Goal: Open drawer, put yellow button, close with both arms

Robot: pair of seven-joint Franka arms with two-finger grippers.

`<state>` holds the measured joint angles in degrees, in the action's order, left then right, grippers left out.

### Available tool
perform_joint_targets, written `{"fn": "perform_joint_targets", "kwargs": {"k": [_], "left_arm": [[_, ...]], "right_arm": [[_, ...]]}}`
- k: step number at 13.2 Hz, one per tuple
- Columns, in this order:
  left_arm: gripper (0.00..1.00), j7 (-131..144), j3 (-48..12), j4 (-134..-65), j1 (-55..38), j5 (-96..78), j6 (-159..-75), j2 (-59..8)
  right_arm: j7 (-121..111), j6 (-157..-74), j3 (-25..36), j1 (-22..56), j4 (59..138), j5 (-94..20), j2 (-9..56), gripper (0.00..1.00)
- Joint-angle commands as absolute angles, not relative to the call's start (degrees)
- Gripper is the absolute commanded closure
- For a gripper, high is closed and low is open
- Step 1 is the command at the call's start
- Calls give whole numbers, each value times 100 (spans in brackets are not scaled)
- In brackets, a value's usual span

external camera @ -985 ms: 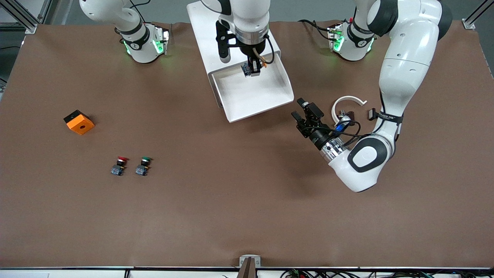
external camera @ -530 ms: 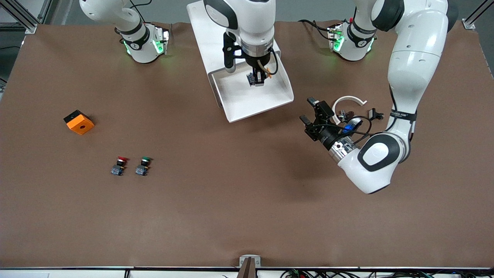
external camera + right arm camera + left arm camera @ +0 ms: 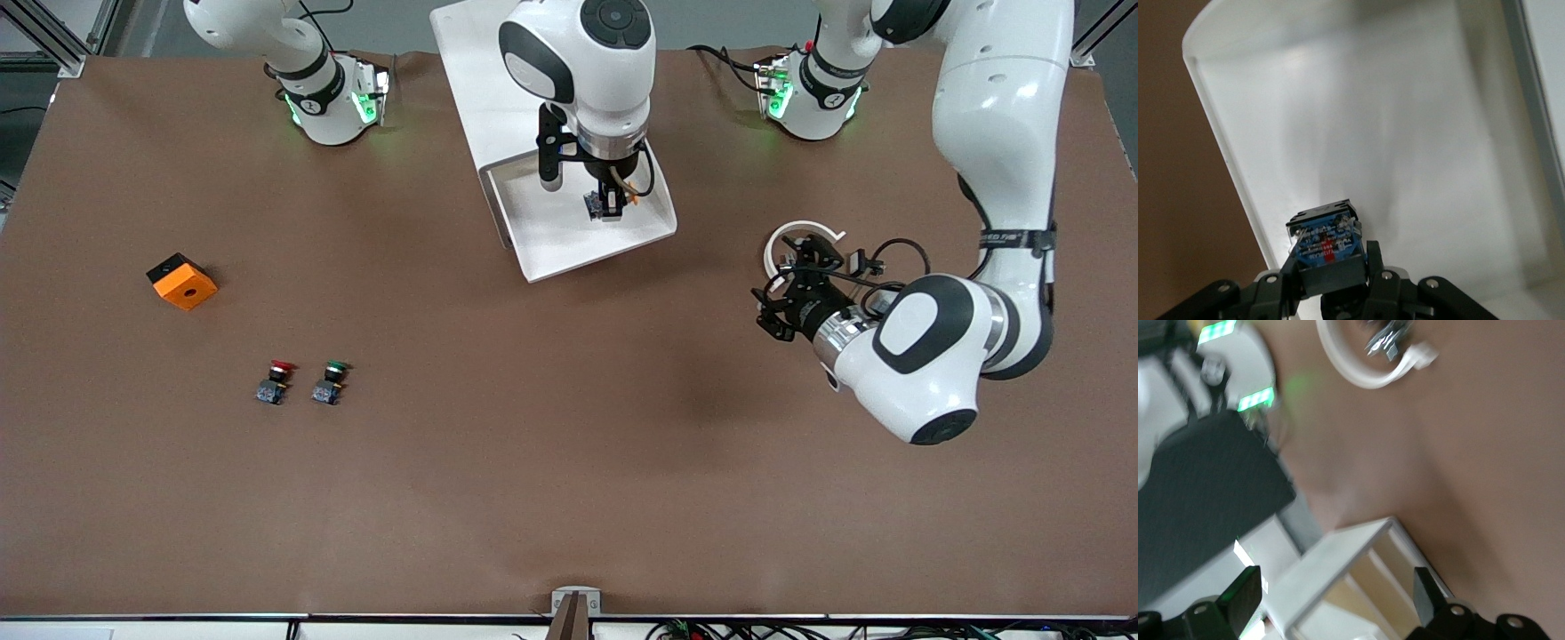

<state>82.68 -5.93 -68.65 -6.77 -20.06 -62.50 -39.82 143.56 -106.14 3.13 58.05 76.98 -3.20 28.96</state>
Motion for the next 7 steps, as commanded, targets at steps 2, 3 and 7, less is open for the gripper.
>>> {"fn": "perform_joint_targets", "kwargs": {"k": [2, 3, 7], "left_arm": [[0, 6184, -633, -6943, -624, -917, -6757, -3543], [0, 5700, -615, -6961, -563, -670, -6950, -3472], [0, 3627, -738, -7180, -273, -2, -7558, -3138]], "right_arm": [[14607, -10573, 360, 5897, 7506, -220, 3076, 100], [14686, -10582, 360, 5924, 7506, -220, 3076, 100], [14730, -10758, 360, 5924, 7506, -211, 3172, 100]]}}
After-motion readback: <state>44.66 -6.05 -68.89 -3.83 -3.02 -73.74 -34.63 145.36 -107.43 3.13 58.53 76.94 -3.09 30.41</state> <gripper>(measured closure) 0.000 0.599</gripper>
